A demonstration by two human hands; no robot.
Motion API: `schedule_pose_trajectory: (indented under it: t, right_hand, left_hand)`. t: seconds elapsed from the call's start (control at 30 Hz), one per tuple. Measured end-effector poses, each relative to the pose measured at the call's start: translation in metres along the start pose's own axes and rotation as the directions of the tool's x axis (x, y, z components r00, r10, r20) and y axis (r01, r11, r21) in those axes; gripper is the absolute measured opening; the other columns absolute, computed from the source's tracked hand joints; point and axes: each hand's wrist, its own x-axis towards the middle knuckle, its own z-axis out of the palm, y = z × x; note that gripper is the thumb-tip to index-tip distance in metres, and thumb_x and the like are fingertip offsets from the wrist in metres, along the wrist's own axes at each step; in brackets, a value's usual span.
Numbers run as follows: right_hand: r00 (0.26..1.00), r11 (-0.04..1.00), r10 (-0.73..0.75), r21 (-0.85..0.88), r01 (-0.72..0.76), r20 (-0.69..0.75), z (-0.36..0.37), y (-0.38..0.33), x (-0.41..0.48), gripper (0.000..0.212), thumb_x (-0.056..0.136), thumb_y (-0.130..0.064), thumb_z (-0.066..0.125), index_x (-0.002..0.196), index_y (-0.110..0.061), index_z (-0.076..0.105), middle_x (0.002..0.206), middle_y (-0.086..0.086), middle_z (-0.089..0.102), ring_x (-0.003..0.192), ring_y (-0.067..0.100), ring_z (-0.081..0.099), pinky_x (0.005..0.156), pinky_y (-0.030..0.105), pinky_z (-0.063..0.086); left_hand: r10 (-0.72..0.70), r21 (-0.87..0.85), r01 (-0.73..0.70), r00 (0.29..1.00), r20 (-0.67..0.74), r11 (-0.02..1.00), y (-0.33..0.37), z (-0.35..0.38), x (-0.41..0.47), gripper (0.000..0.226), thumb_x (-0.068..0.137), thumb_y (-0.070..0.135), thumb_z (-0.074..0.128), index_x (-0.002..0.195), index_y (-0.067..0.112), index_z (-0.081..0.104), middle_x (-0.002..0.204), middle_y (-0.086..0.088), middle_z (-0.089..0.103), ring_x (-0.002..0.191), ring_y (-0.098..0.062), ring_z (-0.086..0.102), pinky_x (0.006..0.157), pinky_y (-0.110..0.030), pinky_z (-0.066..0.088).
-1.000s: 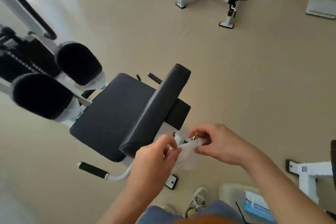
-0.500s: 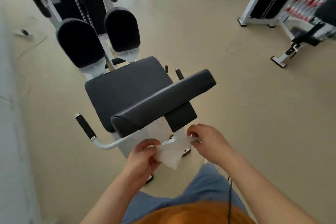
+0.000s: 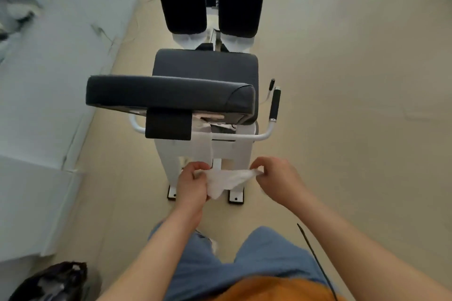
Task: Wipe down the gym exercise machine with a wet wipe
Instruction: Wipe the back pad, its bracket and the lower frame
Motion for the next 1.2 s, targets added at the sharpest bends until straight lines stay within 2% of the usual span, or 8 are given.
schedule_pose_trajectory:
  t: [0.13,0.33,0.7,0.87,0.97,1.07,1.13,1.2]
  right_hand:
    - [0.998,0.992,0.039,0.119,-0.034,-0.042,0.008,0.010,0.016,0.016,0.090,-0.019,0.056,0.098,-0.028,0.066,0.072,-0.011,0.054,0.074,0.018,0.057,0.059,0.028,0.043]
    - [0.990,0.986,-0.013,0.164,0.035,-0.138,0.044,0.050,0.089,0.016,0.081,-0.028,0.074,0.084,-0.023,0.059,0.079,-0.007,0.061,0.077,0.017,0.060,0.068,0.032,0.050]
    - [0.820,0.880,-0.104,0.331,0.339,-0.563,0.082,0.175,0.213,0.008,0.085,-0.022,0.073,0.081,-0.016,0.075,0.074,-0.005,0.070,0.070,0.009,0.065,0.071,0.030,0.056]
    - [0.772,0.891,-0.151,0.254,0.377,-0.618,0.096,0.212,0.274,0.007,0.086,-0.020,0.071,0.083,-0.014,0.069,0.077,-0.002,0.067,0.070,0.015,0.061,0.071,0.030,0.054]
    - [0.670,0.853,-0.267,0.153,0.499,-0.693,0.119,0.230,0.307,0.015,0.083,-0.001,0.062,0.093,-0.013,0.067,0.084,0.000,0.065,0.075,0.018,0.059,0.073,0.036,0.054]
    - [0.488,0.775,-0.316,0.075,0.627,-0.814,0.136,0.233,0.328,0.025,0.083,0.001,0.061,0.102,-0.014,0.068,0.088,0.001,0.059,0.078,0.016,0.057,0.072,0.027,0.050]
    - [0.432,0.701,-0.198,0.181,0.690,-0.880,0.147,0.240,0.342,0.027,0.085,0.000,0.059,0.103,-0.018,0.068,0.093,0.000,0.054,0.083,0.008,0.056,0.076,0.022,0.048]
    - [0.498,0.537,0.004,0.421,0.731,-0.867,0.156,0.250,0.352,0.034,0.085,0.001,0.053,0.103,-0.024,0.068,0.098,0.000,0.052,0.087,0.004,0.055,0.085,0.027,0.050]
  left_hand:
    - [0.265,0.277,-0.234,0.961,-0.079,0.932,-0.009,0.005,0.012,0.033,0.095,-0.001,0.042,0.077,0.022,0.057,0.088,0.006,0.060,0.079,-0.010,0.054,0.065,-0.022,0.040]
    - [0.525,0.611,-0.447,0.849,0.060,0.653,-0.055,0.028,0.105,0.035,0.093,-0.002,0.044,0.082,0.023,0.066,0.101,0.001,0.057,0.089,-0.008,0.051,0.072,-0.005,0.030]
    - [0.774,0.675,-0.624,0.622,0.124,0.394,-0.125,0.135,0.223,0.031,0.094,0.002,0.052,0.121,0.007,0.066,0.107,-0.003,0.054,0.093,-0.016,0.056,0.080,-0.012,0.034]
    - [0.775,0.780,-0.618,0.541,0.326,0.104,-0.144,0.170,0.248,0.036,0.093,0.028,0.060,0.125,0.011,0.063,0.097,0.002,0.046,0.077,-0.012,0.050,0.066,-0.027,0.048]
    - [0.861,0.868,-0.447,0.331,0.387,-0.218,-0.151,0.173,0.261,0.047,0.083,0.044,0.065,0.122,0.017,0.066,0.095,-0.006,0.048,0.081,-0.020,0.048,0.063,-0.034,0.046]
    - [0.820,0.778,-0.353,0.052,0.571,-0.519,-0.152,0.210,0.290,0.052,0.092,0.046,0.048,0.132,0.013,0.058,0.125,-0.013,0.057,0.110,-0.030,0.056,0.086,-0.043,0.048]
    - [0.784,0.744,-0.330,0.017,0.621,-0.582,-0.158,0.252,0.313,0.058,0.094,0.044,0.041,0.137,0.006,0.051,0.120,-0.012,0.065,0.101,-0.027,0.064,0.082,-0.039,0.051]
    - [0.799,0.777,-0.251,0.018,0.601,-0.578,-0.167,0.282,0.331,0.056,0.098,0.038,0.043,0.140,0.002,0.045,0.098,-0.011,0.068,0.077,-0.025,0.066,0.060,-0.034,0.044]
